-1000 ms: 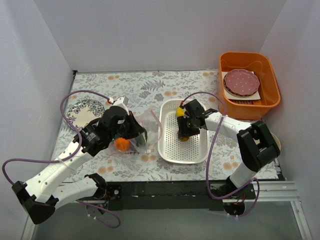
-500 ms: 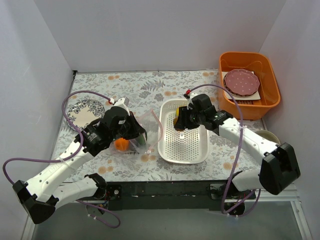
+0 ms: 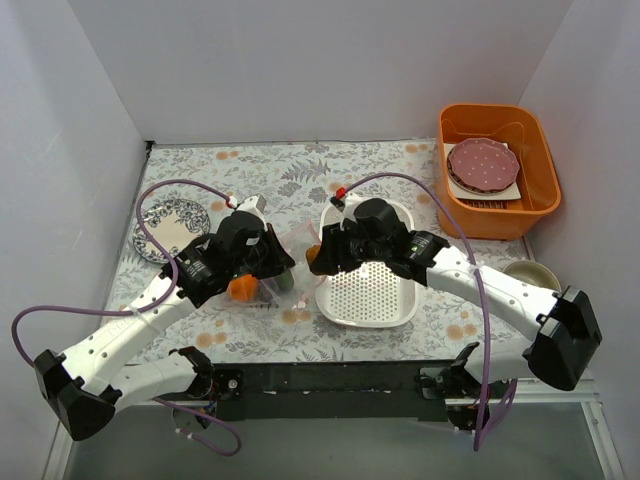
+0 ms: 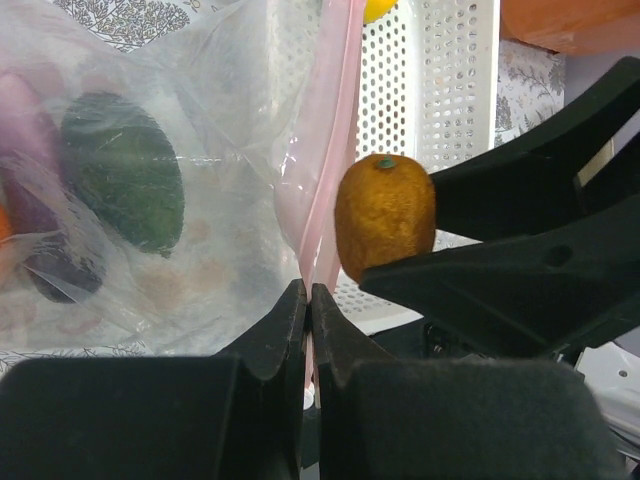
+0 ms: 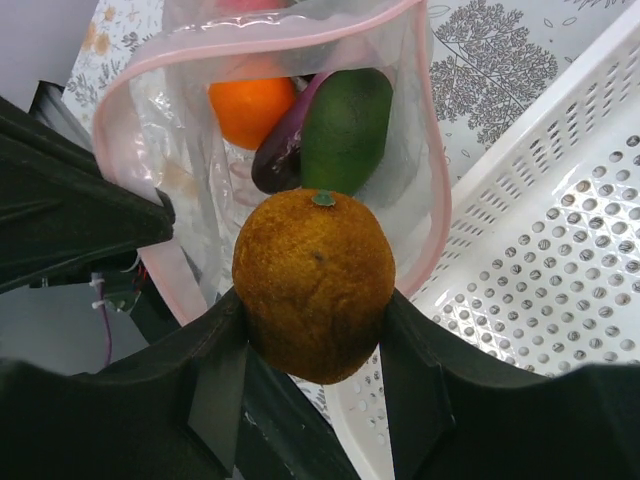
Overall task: Place the food in the zip-top bag and seal the zipper
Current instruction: Pick up the fake fruit from the bin, then place the fake fruit in the zipper food storage bag.
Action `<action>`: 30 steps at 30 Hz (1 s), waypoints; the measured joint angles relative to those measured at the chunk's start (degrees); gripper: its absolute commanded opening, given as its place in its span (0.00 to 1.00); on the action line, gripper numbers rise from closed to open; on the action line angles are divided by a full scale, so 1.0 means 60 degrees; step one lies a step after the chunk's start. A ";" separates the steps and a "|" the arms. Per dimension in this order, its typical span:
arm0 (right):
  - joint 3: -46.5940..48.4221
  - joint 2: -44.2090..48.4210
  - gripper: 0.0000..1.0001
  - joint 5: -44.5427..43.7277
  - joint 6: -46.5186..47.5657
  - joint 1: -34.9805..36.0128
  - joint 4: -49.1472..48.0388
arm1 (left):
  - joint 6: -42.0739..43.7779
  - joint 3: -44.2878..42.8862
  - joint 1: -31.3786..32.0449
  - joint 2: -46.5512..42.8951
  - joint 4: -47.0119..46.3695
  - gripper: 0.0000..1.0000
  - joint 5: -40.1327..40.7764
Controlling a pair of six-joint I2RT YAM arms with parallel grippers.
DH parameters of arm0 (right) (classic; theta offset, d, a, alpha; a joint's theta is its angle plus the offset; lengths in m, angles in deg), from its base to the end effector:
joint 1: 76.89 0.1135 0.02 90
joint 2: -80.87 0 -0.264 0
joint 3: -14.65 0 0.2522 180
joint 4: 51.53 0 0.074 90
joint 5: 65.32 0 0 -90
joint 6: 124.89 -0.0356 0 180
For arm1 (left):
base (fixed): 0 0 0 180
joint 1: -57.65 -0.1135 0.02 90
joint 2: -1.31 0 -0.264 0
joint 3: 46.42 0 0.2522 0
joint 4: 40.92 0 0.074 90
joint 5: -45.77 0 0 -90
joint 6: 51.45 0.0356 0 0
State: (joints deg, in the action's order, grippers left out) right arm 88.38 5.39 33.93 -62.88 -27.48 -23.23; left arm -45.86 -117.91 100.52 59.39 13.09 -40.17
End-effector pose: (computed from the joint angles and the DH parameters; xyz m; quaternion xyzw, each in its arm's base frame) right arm 0.1911 0.2318 0.3067 -0.2000 0.8409 0.3659 0.3450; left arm 0.1548 -0.1403 0.3248 -0.3358 0.8437 -0.3599 0.2143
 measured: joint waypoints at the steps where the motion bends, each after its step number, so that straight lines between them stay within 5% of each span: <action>1: 0.0011 -0.0095 0.36 0.0007 -0.0051 0.0069 -0.0044 | 0.0000 0.0000 0.0000 0.0000 -0.0004 0.00 -0.0004; 14: 0.0597 -0.1239 0.65 -0.0058 -0.0018 0.0127 -0.0168 | -0.0004 0.0022 0.0000 -0.0138 0.0004 0.00 -0.0087; 30: 0.1100 -0.1104 0.86 -0.1417 0.0193 -0.0113 0.0353 | -0.0004 0.0022 0.0000 -0.0124 0.0004 0.00 -0.0124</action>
State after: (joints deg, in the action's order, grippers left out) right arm 94.98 -1.23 25.43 -61.72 -28.16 -21.11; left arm -45.88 -117.78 100.52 58.65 13.11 -40.91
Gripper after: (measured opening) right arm 0.839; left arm 0.019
